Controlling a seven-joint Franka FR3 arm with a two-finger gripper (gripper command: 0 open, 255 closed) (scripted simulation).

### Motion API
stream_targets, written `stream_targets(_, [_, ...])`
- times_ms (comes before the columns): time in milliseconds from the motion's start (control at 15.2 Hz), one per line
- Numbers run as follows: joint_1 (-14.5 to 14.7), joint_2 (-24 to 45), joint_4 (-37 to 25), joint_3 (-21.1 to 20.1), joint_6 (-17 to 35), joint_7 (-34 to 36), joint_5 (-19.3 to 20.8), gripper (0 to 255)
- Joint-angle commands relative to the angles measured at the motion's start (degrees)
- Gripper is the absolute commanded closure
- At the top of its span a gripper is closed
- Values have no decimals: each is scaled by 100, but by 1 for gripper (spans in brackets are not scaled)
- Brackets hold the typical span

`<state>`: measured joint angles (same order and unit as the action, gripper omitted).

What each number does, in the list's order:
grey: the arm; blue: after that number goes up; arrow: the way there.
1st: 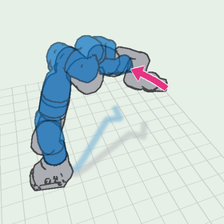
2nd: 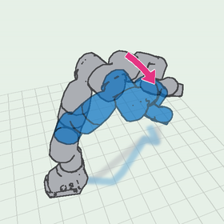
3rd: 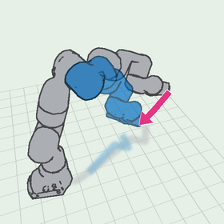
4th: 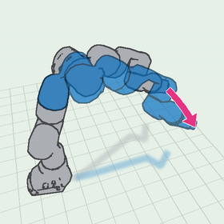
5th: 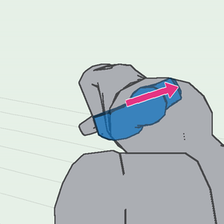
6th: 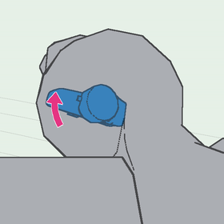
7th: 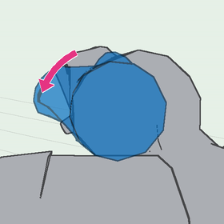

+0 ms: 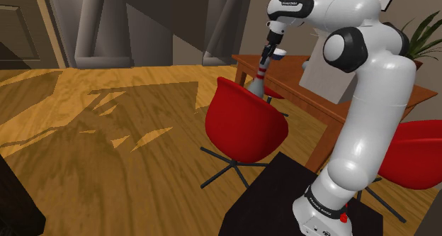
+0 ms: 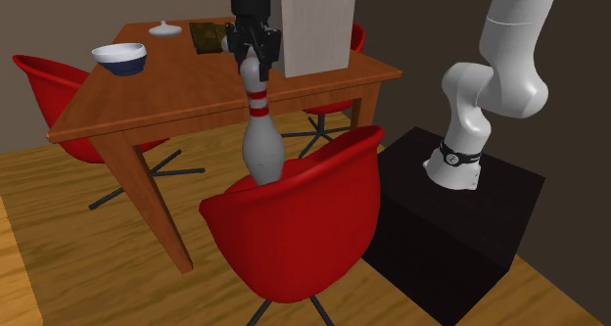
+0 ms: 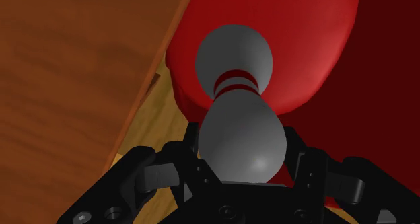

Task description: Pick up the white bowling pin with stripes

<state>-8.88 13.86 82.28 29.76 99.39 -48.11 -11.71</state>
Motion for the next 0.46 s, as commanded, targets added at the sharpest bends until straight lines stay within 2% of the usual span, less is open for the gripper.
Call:
stream_targets(0, [-20,25,-213,3,-177,16,-13,255])
stream_targets(264, [-87,123,-654,12,-530,26,-60,255])
stream_targets(396, [-90,127,-671,12,-544,26,-62,255])
